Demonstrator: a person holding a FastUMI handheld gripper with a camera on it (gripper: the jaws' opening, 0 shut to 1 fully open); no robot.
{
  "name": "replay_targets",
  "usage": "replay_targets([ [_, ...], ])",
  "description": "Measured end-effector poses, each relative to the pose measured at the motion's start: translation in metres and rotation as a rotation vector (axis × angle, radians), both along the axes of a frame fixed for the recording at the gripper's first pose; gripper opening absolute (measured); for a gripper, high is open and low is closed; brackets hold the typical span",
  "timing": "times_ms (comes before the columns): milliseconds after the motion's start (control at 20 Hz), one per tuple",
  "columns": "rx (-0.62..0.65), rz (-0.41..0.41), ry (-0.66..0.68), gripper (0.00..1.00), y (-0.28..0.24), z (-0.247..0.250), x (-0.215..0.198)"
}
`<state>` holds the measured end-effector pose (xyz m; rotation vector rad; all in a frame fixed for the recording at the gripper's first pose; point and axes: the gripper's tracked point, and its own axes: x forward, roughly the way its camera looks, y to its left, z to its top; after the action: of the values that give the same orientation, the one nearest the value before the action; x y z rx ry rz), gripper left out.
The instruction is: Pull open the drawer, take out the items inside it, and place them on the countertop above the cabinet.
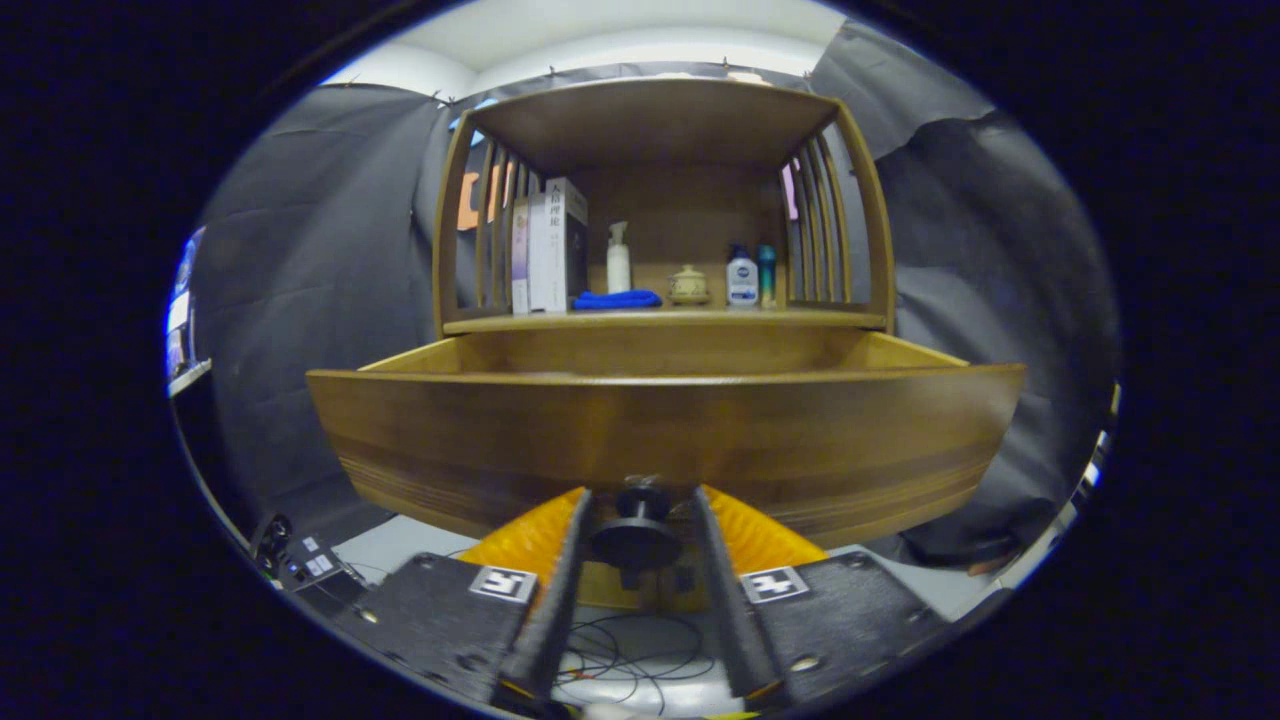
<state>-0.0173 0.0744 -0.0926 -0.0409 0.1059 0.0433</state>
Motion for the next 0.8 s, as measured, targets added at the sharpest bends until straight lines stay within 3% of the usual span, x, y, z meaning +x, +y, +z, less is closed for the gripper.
replay_targets([
  [150, 0.000, -0.022, -0.070, 1.00, -0.006, 0.027, -0.010],
  [500, 0.052, -0.013, -0.198, 1.00, -0.025, 0.111, -0.024],
  [800, 0.050, -0.042, -0.315, 1.00, -0.042, 0.194, 0.003],
])
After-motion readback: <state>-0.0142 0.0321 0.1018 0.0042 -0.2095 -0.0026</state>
